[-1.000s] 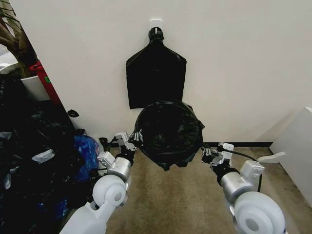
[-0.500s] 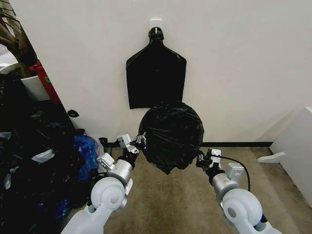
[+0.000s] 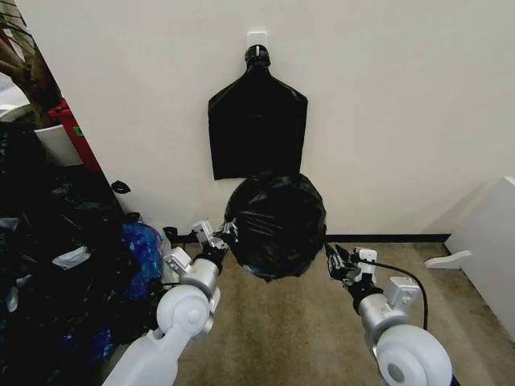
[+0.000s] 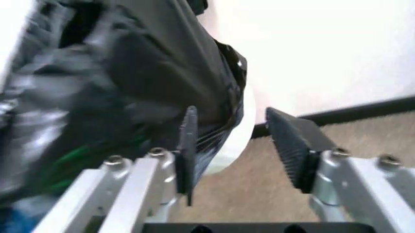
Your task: Place the garbage bag over the trash bin.
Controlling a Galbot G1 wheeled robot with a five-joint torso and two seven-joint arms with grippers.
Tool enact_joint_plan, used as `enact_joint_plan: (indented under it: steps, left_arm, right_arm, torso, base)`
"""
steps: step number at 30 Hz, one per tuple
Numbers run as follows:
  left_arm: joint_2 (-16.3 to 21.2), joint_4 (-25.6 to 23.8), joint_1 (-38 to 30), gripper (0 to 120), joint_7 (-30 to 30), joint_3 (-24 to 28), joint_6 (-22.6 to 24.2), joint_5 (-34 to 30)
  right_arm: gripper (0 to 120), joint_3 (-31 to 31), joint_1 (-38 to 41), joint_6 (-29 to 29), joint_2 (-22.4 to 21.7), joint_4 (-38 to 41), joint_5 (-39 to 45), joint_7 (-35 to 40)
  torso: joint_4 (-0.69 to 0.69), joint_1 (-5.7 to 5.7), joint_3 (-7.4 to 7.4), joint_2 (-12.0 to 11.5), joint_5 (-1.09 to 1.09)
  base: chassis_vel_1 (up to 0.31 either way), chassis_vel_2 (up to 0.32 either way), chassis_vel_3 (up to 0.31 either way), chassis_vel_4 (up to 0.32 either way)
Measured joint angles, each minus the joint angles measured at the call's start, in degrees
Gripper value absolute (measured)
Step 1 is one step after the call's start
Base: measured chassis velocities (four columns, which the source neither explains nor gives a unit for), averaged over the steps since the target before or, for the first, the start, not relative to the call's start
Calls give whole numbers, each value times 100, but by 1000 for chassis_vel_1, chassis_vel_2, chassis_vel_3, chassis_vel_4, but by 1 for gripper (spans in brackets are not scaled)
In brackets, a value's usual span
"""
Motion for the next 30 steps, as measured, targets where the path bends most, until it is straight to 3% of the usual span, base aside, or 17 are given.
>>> enact_joint_plan:
  steps: [3, 4, 6, 9, 15, 30]
  left_arm:
    - [-17, 21, -16, 4, -59, 3, 9, -55]
    - [-28, 28, -23, 4, -98, 7, 15, -93]
    - [-41, 32, -32, 4, -141, 13, 27, -144]
    - [-76, 32, -90, 4, -300, 56, 75, -301]
    - [-110, 35, -156, 4, -376, 136, 84, -329]
    - [-104, -69, -89, 4, -247, 239, 89, -101]
  right_arm:
    - [48, 9, -117, 13, 67, 36, 55, -27]
    - [56, 14, -206, 25, 128, 49, 92, -57]
    - [60, 18, -294, 46, 191, 52, 140, -99]
    - [79, -70, -812, 255, 617, -15, 619, -575]
    - [98, -358, -818, 271, 914, -224, 1206, -638]
    - [100, -604, -277, 343, 1227, -773, 1468, -514]
  torso:
    - [1, 0, 0, 0, -1]
    - [0, 0, 0, 0, 0]
    - [-1, 0, 0, 0, 0]
    - [0, 0, 0, 0, 0]
    - [0, 0, 0, 0, 0]
    - [0, 0, 0, 0, 1]
  base:
    - [0, 0, 0, 0]
    - [0, 0, 0, 0]
    - [0, 0, 0, 0]
    - [0, 0, 0, 0]
    - [0, 0, 0, 0]
    - [0, 0, 0, 0]
